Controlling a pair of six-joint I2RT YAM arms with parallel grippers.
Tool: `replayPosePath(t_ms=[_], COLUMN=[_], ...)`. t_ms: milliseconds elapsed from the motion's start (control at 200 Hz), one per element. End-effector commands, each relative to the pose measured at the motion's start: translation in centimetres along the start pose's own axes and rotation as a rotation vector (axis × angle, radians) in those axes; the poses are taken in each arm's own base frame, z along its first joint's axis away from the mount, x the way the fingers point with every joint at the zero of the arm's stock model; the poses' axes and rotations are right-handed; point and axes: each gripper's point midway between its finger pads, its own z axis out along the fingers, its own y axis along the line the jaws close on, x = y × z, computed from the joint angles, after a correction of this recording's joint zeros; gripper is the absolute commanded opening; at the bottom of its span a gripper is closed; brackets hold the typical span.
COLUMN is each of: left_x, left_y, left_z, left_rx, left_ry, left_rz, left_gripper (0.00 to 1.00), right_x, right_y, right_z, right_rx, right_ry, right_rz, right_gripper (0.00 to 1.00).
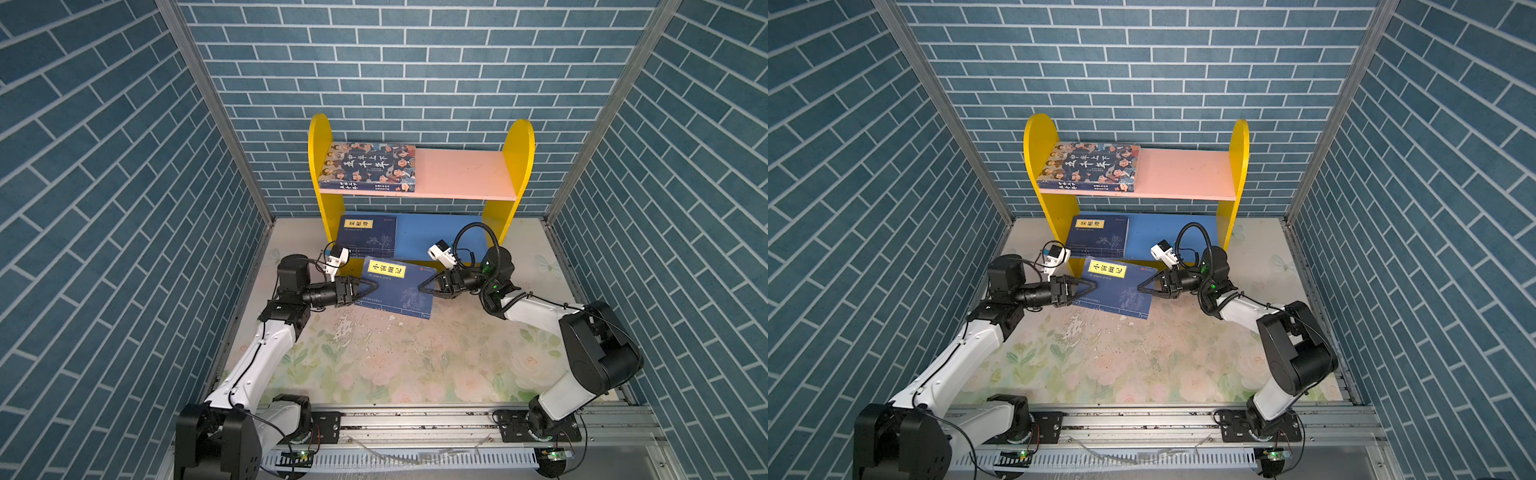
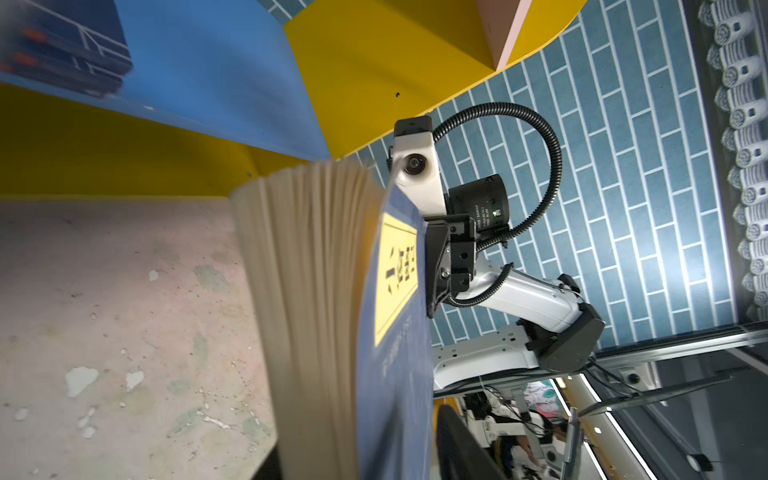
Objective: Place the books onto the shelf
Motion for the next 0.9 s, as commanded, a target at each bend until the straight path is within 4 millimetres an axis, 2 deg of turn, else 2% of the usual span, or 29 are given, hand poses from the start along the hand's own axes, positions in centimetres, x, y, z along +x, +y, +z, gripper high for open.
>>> replayPosePath(t_ms=[0,35,145,220,335,480,690,895], left_x=[0.0,-0.1,-0.3,-0.7,-1.4,-2.5,-4.1,-4.2], left_y=[-1.3,-1.3,-1.3,-1.2,-1.7,-1.8,-0.9,-0.6], left_z=[0.3,0.3,0.4,0.2,0.1,0.0,-0.2,-0.1], left_rx=[0.033,0.033,0.027,0.012,0.005,-0.003,-0.019,-0.012], left_ry=[0.027,0.027,0.014,-0.013,-0.045,-0.083,-0.141,-0.149], left_rz=[0.05,0.048,0.059,0.078,0.104,0.108,0.068,0.055], left_gripper=[0.29,0.22,0.0,0.0,0.0,0.0,0.0,0.0], right_x=[-0.5,-0.6,-0.9,-1.1,-1.4,-1.6,-1.1,-1.6], right_y=[1.4,1.3,1.0,0.6,0.0,-0.3,-0.7,-0.9], right_z=[0.0,0.0,0.1,0.0,-0.2,-0.3,-0.3,0.8], right_rx=[-0.017,-0.017,-0.012,-0.006,0.005,0.018,0.025,0.018], right_ry=[0.022,0.019,0.0,-0.018,-0.061,-0.127,-0.15,-0.153], right_rz=[-0.114,-0.113,-0.103,-0.092,-0.079,-0.068,-0.055,-0.058], right_gripper=[0.0,0.0,0.14,0.25,0.3,0.32,0.33,0.31])
